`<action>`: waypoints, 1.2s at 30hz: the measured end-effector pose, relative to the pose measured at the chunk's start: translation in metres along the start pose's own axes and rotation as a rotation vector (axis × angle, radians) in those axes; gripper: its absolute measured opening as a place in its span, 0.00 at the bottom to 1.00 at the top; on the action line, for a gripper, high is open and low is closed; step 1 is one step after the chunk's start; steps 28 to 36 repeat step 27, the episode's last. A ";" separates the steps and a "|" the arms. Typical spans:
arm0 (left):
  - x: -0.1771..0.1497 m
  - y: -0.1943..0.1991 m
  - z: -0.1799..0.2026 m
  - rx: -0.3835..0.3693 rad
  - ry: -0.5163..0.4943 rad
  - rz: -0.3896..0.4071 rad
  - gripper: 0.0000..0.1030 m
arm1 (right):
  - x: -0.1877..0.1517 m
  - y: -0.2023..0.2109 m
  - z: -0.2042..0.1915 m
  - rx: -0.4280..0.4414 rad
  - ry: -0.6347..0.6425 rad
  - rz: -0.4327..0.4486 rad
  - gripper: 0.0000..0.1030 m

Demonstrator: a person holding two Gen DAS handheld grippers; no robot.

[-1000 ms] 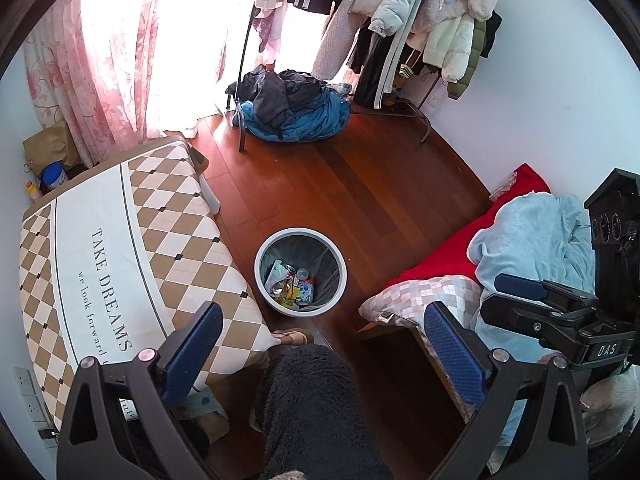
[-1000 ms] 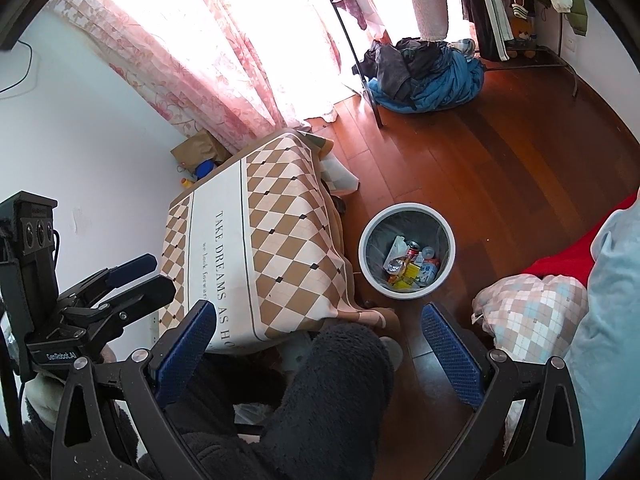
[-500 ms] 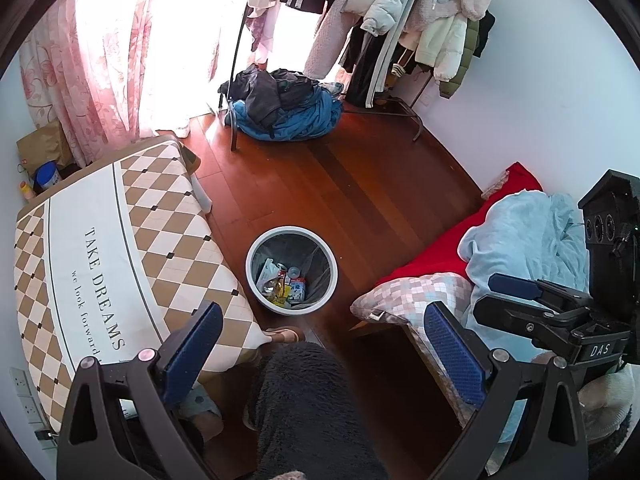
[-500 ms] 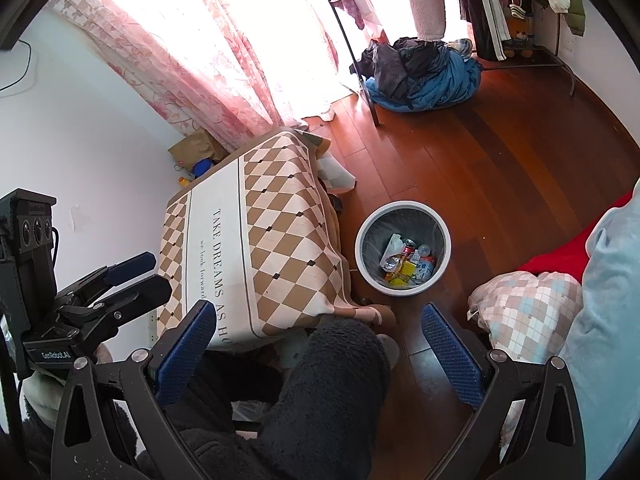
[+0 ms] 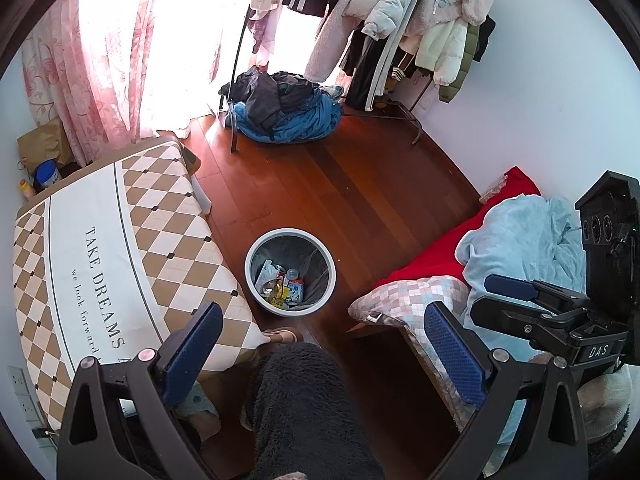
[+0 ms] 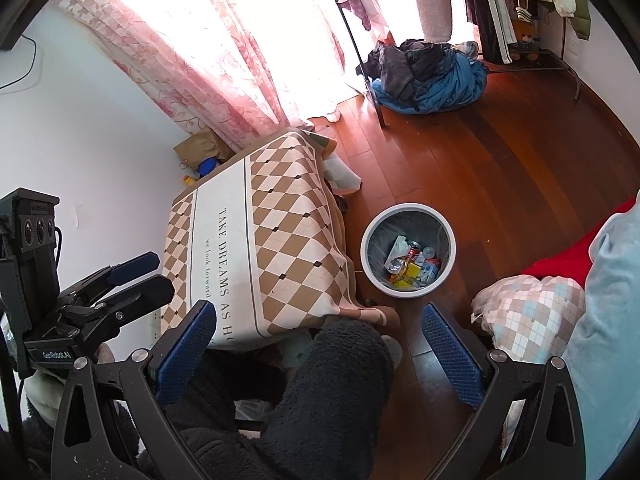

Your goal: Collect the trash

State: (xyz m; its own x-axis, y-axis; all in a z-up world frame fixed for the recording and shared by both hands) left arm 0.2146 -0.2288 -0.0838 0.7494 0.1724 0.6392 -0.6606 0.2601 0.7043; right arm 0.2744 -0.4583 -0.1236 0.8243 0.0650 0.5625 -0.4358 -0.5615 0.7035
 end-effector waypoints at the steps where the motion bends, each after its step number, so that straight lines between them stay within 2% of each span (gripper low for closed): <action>1: 0.000 0.001 0.000 0.001 0.001 0.001 1.00 | 0.000 0.000 0.000 0.001 0.001 0.000 1.00; 36: 0.001 0.004 -0.004 0.010 0.023 0.010 1.00 | -0.001 -0.003 0.000 0.006 0.015 -0.007 1.00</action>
Point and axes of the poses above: each gripper's, at about its wrist camera, not at the fingertips, and y roughly against the way its jaws point, z to its right, x to its top, the point moved 4 cm from there along -y, roughly the way its jaws point, and after that the axes turned 11 degrees about z, right-handed, at the moved point
